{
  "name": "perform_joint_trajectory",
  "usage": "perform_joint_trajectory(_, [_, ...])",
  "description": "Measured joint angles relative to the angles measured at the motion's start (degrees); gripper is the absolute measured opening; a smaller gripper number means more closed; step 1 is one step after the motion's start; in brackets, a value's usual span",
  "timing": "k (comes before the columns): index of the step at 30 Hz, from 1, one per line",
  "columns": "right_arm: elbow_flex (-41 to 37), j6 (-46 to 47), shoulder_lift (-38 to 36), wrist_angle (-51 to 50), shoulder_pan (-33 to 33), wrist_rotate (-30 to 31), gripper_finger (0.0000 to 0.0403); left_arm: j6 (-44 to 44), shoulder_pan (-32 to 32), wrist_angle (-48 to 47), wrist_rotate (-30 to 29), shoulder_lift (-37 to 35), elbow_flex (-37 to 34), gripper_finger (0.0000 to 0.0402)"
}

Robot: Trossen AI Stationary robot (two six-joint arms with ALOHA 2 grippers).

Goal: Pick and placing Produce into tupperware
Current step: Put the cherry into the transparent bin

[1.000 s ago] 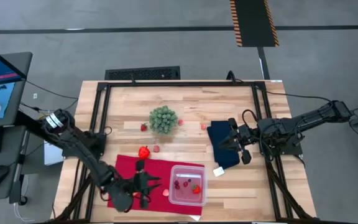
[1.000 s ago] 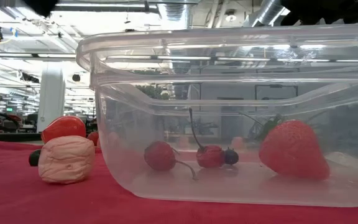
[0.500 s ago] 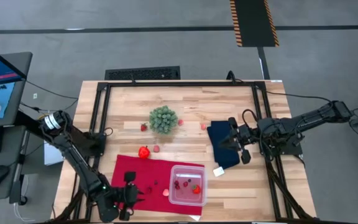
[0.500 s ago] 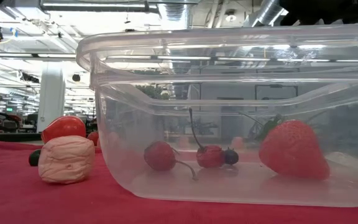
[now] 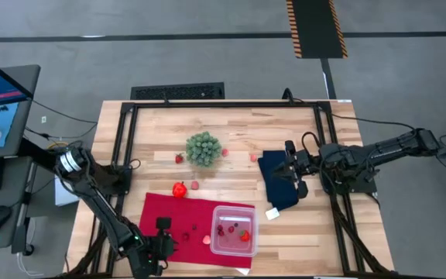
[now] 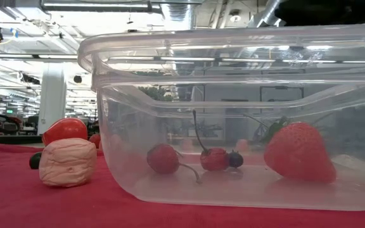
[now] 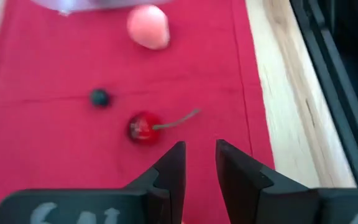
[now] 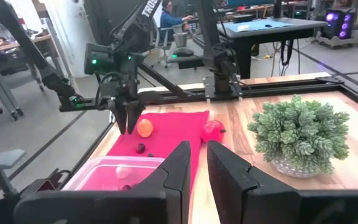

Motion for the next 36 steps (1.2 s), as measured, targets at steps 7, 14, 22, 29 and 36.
perform_joint_trajectory(7, [0.0, 0.08, 0.02, -2.56, 0.15, -0.08, 0.0077, 12.93, 1.28, 6.79, 2.52, 2.38, 0.09, 0.0079])
perform_joint_trajectory(14, [0.0, 1.56, 0.01, -4.73, 0.15, -0.24, 0.0077, 27.24, 1.26, 7.27, 0.63, 2.38, 0.33, 0.0072])
perform_joint_trajectory(22, [0.0, 2.45, 0.01, -4.97, 0.17, -0.25, 0.0077, 35.34, 1.49, 7.25, -9.31, 2.38, 0.33, 0.0052])
perform_joint_trajectory(29, [0.0, 2.88, 0.02, -5.62, 0.17, -0.26, 0.0077, 39.17, 1.51, 6.81, -2.36, 2.38, 0.33, 0.0038])
perform_joint_trajectory(36, [0.0, 3.56, 0.02, -5.98, 0.17, -0.31, 0.0077, 39.1, 2.8, 6.84, -2.67, 2.38, 0.33, 0.0029])
